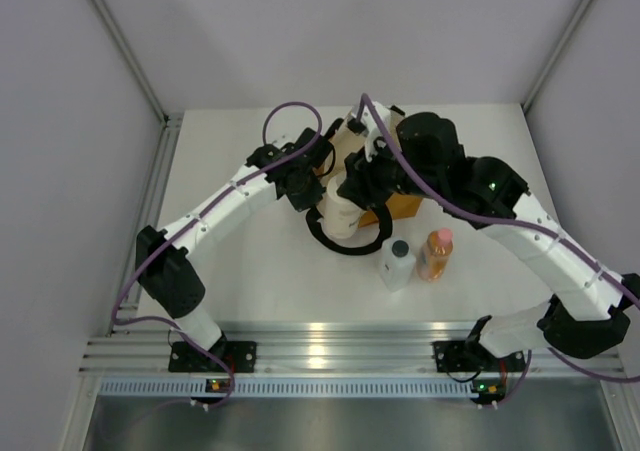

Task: Take the personal care products out of the canvas bag

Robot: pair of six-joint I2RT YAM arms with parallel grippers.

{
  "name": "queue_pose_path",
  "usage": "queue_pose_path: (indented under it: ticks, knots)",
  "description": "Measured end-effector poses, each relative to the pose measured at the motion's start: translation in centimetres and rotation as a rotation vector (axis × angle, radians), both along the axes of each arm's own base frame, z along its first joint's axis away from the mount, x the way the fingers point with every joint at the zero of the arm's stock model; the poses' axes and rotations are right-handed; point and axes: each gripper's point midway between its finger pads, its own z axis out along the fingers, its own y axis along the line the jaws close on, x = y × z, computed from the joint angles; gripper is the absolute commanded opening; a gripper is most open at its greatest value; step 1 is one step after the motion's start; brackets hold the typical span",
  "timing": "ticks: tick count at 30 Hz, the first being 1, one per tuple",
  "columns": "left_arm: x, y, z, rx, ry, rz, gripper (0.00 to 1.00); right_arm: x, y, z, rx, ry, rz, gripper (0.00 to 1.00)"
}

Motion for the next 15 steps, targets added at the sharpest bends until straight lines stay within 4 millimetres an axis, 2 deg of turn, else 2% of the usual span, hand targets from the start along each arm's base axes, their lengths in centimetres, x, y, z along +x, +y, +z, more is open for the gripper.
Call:
queue_pose_path:
  ticks: [3, 7, 12, 15]
  knots:
    - [0.0, 0.1, 0.0, 0.001, 0.000, 0.000, 0.00, -1.7, 0.8, -1.7, -0.033, 0.010, 0.055, 0.00]
    - [0.2, 0.2, 0.0, 0.001, -0.001, 0.003, 0.00, -3.7, 1.5, -5.7, -0.081, 0.038, 0.111, 0.00]
    - [0.3, 0.4, 0.0, 0.002, 0.000, 0.007, 0.00, -5.1, 0.9, -11.3, -0.144, 0.056, 0.119, 0.00]
    - [0.4, 0.5, 0.0, 0.004, 0.000, 0.003, 0.00, -5.3, 0.4, -13.9, -0.178, 0.048, 0.104, 0.00]
